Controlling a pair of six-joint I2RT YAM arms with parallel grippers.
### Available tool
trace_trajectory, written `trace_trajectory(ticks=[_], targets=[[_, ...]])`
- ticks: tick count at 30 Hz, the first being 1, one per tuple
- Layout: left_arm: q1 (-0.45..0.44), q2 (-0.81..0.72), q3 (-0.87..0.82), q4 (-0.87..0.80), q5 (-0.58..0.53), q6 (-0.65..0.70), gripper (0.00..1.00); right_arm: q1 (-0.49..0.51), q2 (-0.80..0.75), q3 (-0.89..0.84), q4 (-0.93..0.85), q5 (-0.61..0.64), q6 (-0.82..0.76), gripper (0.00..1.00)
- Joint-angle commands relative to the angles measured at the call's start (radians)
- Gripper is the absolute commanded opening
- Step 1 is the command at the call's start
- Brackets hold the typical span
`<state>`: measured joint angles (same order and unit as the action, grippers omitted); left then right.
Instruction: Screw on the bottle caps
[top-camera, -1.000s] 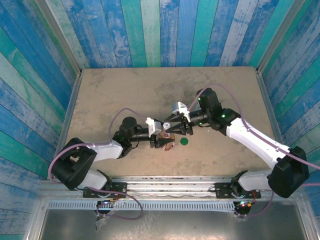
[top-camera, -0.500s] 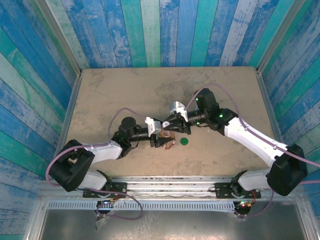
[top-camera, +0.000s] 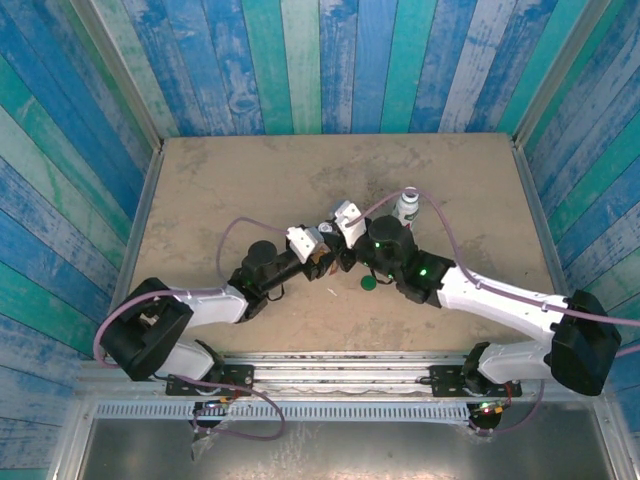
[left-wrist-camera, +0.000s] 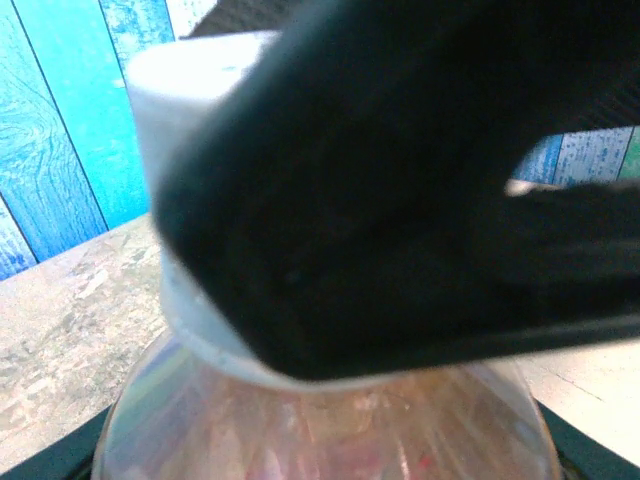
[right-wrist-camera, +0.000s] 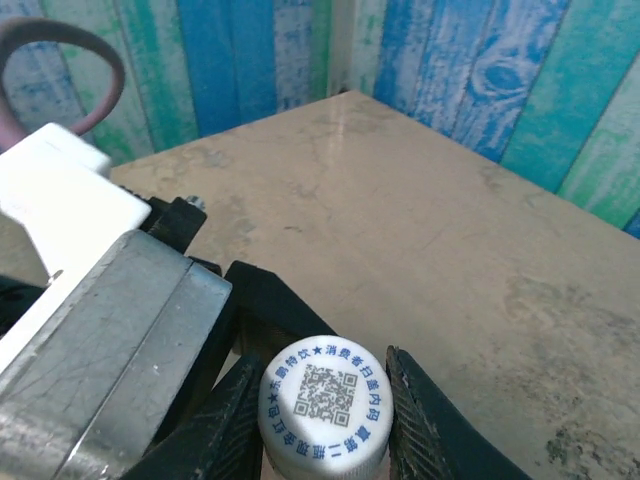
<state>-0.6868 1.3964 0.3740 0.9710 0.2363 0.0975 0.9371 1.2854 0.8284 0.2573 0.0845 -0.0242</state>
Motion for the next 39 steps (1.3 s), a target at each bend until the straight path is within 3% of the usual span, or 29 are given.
trace_trajectory(ticks=[1,3,7,9,15,18,26,34,39], targets=[[0.011,-0.076,0.000,0.069,-0.084,-0.028,0.66,0.016,-0.011,-0.041,-0.033,0.107,0.003,0.25],[0.011,-0.099,-0.010,0.046,-0.064,-0.028,0.66,0.012,-0.041,-0.048,-0.024,0.049,-0.045,0.34],[0.010,-0.189,-0.029,-0.034,0.044,-0.009,0.64,-0.006,-0.144,-0.060,-0.058,-0.212,-0.191,0.58],[0.010,-0.229,-0.022,-0.102,0.112,0.008,0.65,-0.031,-0.192,-0.060,-0.113,-0.354,-0.254,0.63],[0.010,-0.285,0.013,-0.205,0.349,0.024,0.65,-0.170,-0.254,-0.009,-0.279,-0.749,-0.314,0.62],[0.011,-0.285,0.039,-0.223,0.474,0.024,0.65,-0.200,-0.249,0.039,-0.360,-0.881,-0.350,0.60],[0.010,-0.239,0.113,-0.329,0.644,0.091,0.65,-0.205,-0.142,0.158,-0.436,-1.004,-0.336,0.56],[0.010,-0.229,0.128,-0.331,0.679,0.116,0.65,-0.206,-0.074,0.227,-0.455,-1.062,-0.355,0.46],[0.010,-0.215,0.134,-0.342,0.684,0.126,0.65,-0.205,-0.068,0.229,-0.455,-1.056,-0.370,0.54]])
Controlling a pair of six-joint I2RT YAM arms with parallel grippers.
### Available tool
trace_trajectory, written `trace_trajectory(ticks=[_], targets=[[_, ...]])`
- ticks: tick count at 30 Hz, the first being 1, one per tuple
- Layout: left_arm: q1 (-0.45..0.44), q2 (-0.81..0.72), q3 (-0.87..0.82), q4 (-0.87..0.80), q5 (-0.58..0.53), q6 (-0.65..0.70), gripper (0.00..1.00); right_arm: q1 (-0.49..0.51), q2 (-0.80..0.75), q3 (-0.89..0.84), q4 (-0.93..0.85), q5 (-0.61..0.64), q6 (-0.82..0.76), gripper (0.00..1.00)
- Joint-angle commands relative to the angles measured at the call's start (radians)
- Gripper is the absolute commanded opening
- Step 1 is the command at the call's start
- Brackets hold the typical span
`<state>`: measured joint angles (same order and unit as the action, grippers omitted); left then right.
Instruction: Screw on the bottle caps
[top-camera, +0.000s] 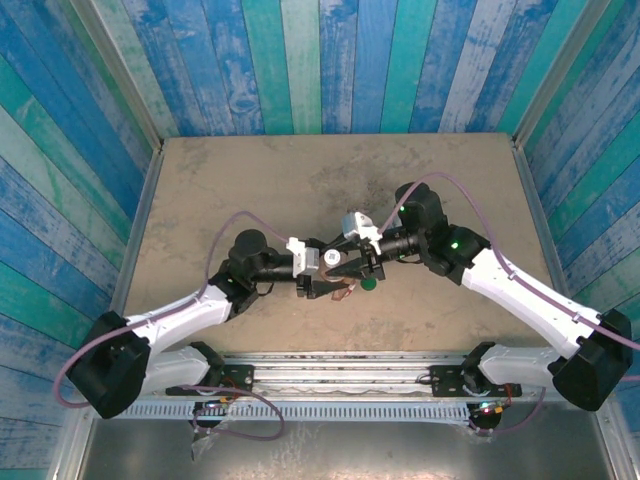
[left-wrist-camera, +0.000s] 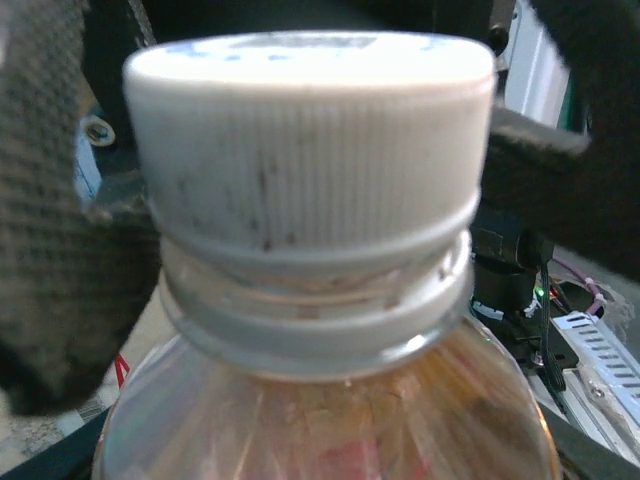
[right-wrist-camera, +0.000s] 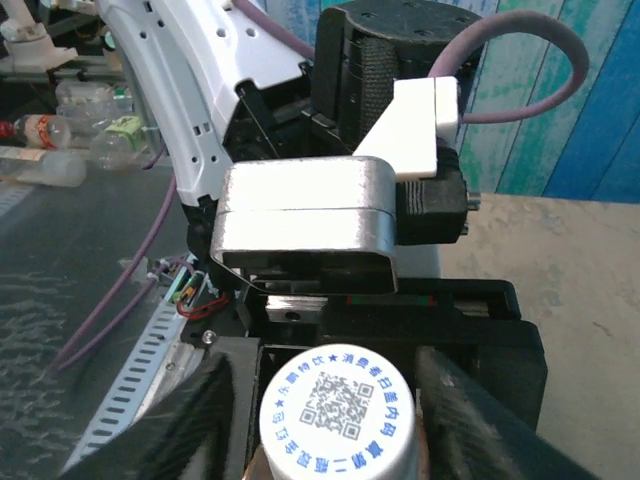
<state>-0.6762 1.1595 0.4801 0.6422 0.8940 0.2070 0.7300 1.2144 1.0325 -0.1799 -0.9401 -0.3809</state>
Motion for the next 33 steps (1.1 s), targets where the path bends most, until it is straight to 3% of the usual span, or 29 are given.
trace_trajectory(ticks=[1,10,13,15,18,20,23,28,30,33], targets=[[0.000,0.024,0.029,-0.013,0.028,0.016,0.65,0.002,0.004,0.028,-0.019,-0.029,-0.012,0.54],[0.000,0.035,0.032,-0.018,0.017,0.018,0.65,0.002,0.007,0.020,-0.022,-0.004,-0.028,0.30],[0.000,0.040,0.031,-0.008,-0.013,0.012,0.65,0.002,0.003,0.014,-0.021,0.030,-0.023,0.28],[0.000,0.043,0.027,0.036,-0.093,-0.018,0.65,0.002,-0.001,0.008,-0.019,0.078,-0.016,0.27],[0.000,0.064,0.015,0.132,-0.301,-0.071,0.63,0.002,-0.020,-0.046,0.067,0.285,0.063,0.26],[0.000,0.090,0.020,0.183,-0.465,-0.107,0.63,0.002,-0.024,-0.106,0.183,0.540,0.177,0.22],[0.001,0.154,0.022,0.246,-0.617,-0.124,0.63,0.003,0.007,-0.140,0.235,0.810,0.271,0.19],[-0.004,0.220,0.004,0.350,-0.747,-0.134,0.61,0.037,0.064,-0.225,0.374,1.077,0.419,0.18],[-0.004,0.242,0.007,0.349,-0.759,-0.135,0.61,0.057,0.078,-0.232,0.393,1.140,0.431,0.21],[-0.005,0.261,0.015,0.332,-0.737,-0.130,0.62,0.069,0.098,-0.215,0.387,1.140,0.416,0.23]])
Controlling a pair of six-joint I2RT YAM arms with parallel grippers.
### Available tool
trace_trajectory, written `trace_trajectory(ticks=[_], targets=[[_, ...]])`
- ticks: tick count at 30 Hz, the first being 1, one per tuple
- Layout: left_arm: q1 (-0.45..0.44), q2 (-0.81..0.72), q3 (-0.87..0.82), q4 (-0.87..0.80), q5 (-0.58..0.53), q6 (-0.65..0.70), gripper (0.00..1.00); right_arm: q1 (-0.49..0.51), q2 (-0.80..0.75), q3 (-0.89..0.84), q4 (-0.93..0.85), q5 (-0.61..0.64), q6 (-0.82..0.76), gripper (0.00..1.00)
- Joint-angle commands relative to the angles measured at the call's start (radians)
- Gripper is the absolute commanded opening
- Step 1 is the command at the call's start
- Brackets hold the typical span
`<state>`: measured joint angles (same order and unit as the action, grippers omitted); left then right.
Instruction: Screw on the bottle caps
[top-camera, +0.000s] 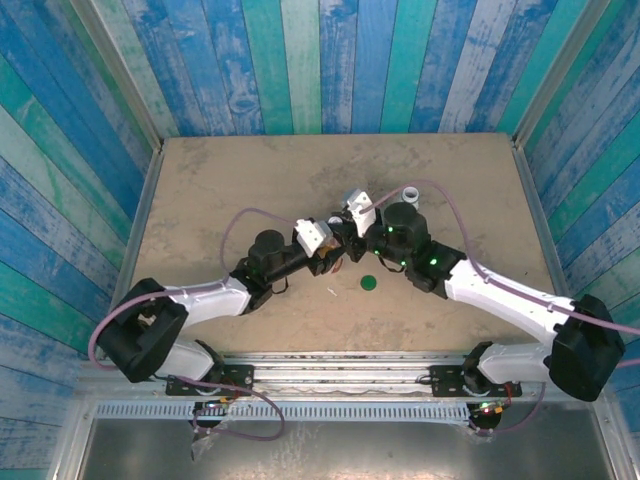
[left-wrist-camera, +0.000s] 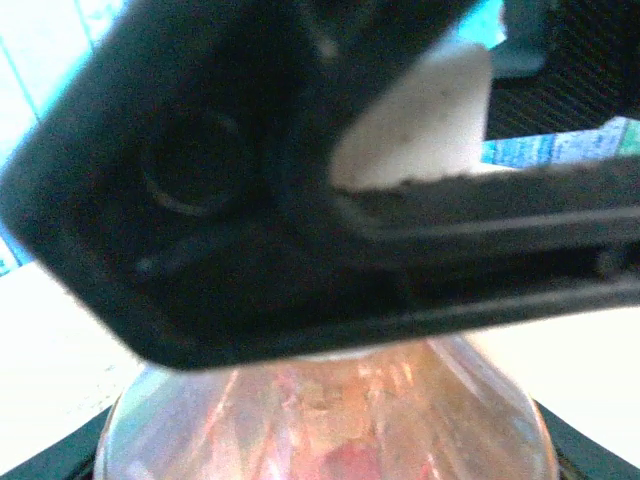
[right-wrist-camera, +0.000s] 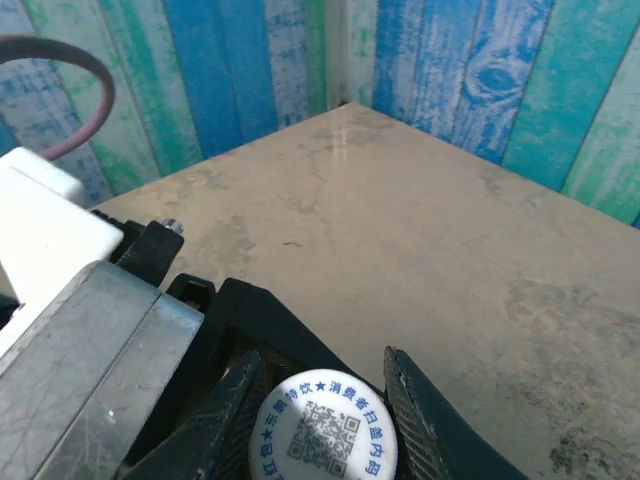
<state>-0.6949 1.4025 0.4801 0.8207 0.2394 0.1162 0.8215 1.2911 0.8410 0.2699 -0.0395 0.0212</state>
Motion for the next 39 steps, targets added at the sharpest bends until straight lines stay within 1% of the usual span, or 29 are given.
trace_trajectory(ticks=[1,3,4,5,7,9,11,12,15,17,20,24,27,32,37,39], targets=[[0.015,0.018,0.013,0.154,-0.072,-0.038,0.62,-0.022,0.021,-0.023,-0.057,0.220,0.003,0.23],[0.014,0.015,0.005,0.156,-0.053,-0.037,0.63,-0.025,-0.003,-0.039,-0.032,0.190,-0.031,0.26],[0.015,0.010,0.000,0.152,-0.040,-0.037,0.63,-0.028,-0.026,-0.047,-0.023,0.157,-0.046,0.30],[0.014,0.005,-0.004,0.146,-0.030,-0.037,0.63,-0.035,-0.046,-0.054,-0.018,0.116,-0.062,0.35],[0.014,-0.009,-0.008,0.121,0.008,-0.032,0.64,-0.056,-0.100,-0.068,-0.024,-0.010,-0.123,0.48],[0.015,-0.021,-0.012,0.103,0.048,-0.026,0.64,-0.076,-0.147,-0.072,-0.056,-0.131,-0.182,0.58],[0.014,-0.035,-0.017,0.091,0.097,-0.021,0.64,-0.100,-0.193,-0.078,-0.095,-0.243,-0.241,0.63],[0.015,-0.041,-0.019,0.085,0.125,-0.018,0.65,-0.117,-0.216,-0.081,-0.121,-0.300,-0.263,0.64],[0.015,-0.056,-0.012,0.053,0.231,-0.004,0.65,-0.183,-0.261,-0.075,-0.199,-0.474,-0.282,0.63],[0.015,-0.063,-0.002,0.022,0.320,0.009,0.66,-0.215,-0.275,-0.053,-0.251,-0.580,-0.288,0.60],[0.014,-0.073,0.010,-0.007,0.420,0.014,0.66,-0.216,-0.267,-0.002,-0.352,-0.690,-0.334,0.59],[0.015,-0.080,0.025,-0.036,0.537,0.019,0.65,-0.216,-0.224,0.051,-0.437,-0.749,-0.359,0.56],[0.015,-0.075,0.040,-0.076,0.600,0.036,0.65,-0.216,-0.194,0.069,-0.443,-0.775,-0.354,0.51],[0.014,-0.088,0.031,-0.069,0.638,0.034,0.65,-0.216,-0.168,0.085,-0.443,-0.818,-0.350,0.48],[0.014,-0.085,0.038,-0.099,0.642,0.050,0.65,-0.216,-0.144,0.099,-0.437,-0.868,-0.342,0.44],[0.014,-0.077,0.043,-0.109,0.641,0.053,0.65,-0.216,-0.128,0.105,-0.432,-0.880,-0.339,0.44]])
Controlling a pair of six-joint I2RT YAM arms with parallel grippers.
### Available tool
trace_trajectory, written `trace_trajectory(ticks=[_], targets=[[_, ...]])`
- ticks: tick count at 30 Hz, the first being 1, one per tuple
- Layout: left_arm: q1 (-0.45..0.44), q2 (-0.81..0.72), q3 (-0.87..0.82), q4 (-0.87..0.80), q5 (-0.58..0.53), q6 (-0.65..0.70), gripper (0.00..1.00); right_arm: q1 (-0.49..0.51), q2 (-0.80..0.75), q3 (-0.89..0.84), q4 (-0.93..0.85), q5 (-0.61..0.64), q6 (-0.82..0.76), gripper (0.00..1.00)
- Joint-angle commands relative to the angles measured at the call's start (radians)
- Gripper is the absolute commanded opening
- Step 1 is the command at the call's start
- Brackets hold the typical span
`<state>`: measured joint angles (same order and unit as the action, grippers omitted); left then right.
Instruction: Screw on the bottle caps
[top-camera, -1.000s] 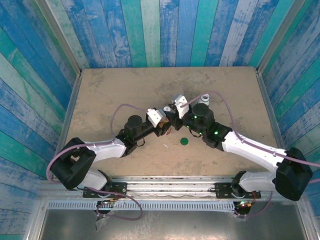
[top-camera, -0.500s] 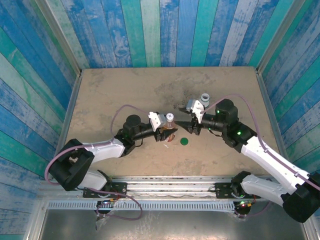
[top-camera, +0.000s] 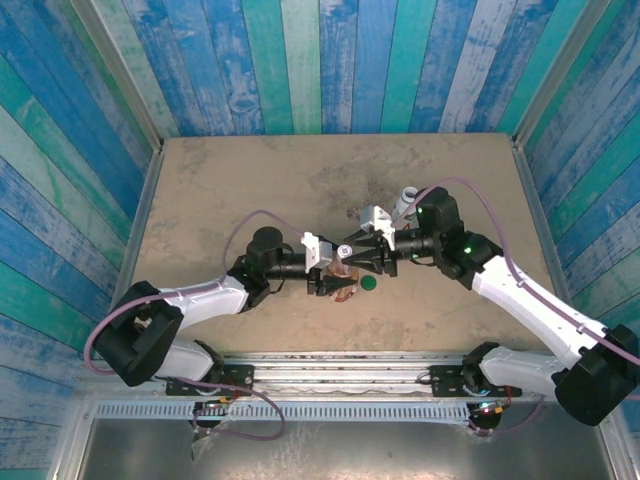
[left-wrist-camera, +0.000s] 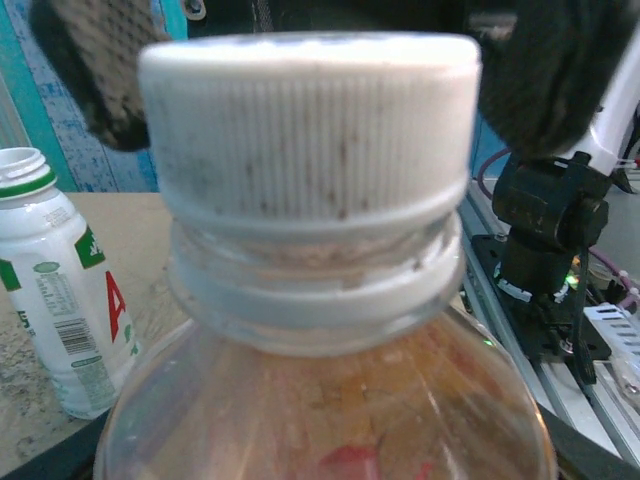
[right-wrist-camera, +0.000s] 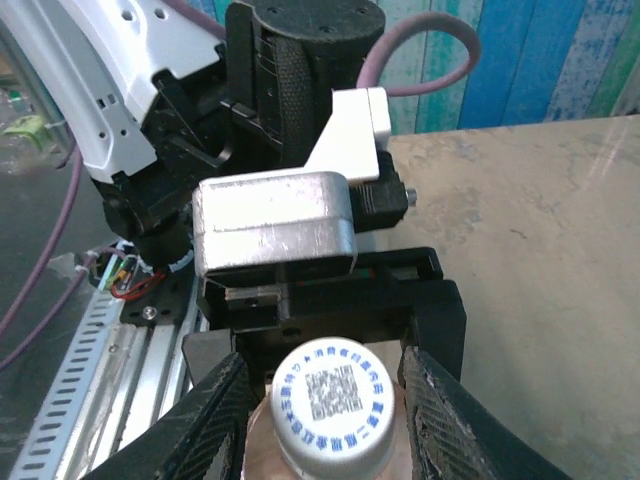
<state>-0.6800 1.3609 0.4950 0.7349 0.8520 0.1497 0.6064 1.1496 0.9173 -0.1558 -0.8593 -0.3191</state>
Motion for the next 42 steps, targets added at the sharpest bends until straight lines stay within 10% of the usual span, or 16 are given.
trace_trajectory(ticks=[1,12,22,28,34,42], targets=[[-0.001,-0.032,0.027,-0.021,0.026,0.019,0.65,0.003,0.022,0.032,-0.005,-0.062,0.001,0.43],[-0.001,-0.036,0.020,-0.007,-0.092,0.010,0.65,0.020,0.033,0.020,0.004,0.024,0.004,0.27],[0.000,0.056,0.027,0.214,-0.681,-0.179,0.62,0.122,0.020,-0.090,0.194,0.733,0.334,0.27],[-0.001,0.102,0.040,0.227,-0.789,-0.198,0.62,0.286,0.101,-0.123,0.295,1.142,0.441,0.27],[-0.001,0.077,0.035,0.166,-0.782,-0.161,0.63,0.287,0.087,-0.112,0.326,1.090,0.371,0.37],[0.000,0.013,0.018,-0.003,-0.594,0.010,0.63,0.207,-0.108,-0.115,0.179,0.587,0.010,0.63]])
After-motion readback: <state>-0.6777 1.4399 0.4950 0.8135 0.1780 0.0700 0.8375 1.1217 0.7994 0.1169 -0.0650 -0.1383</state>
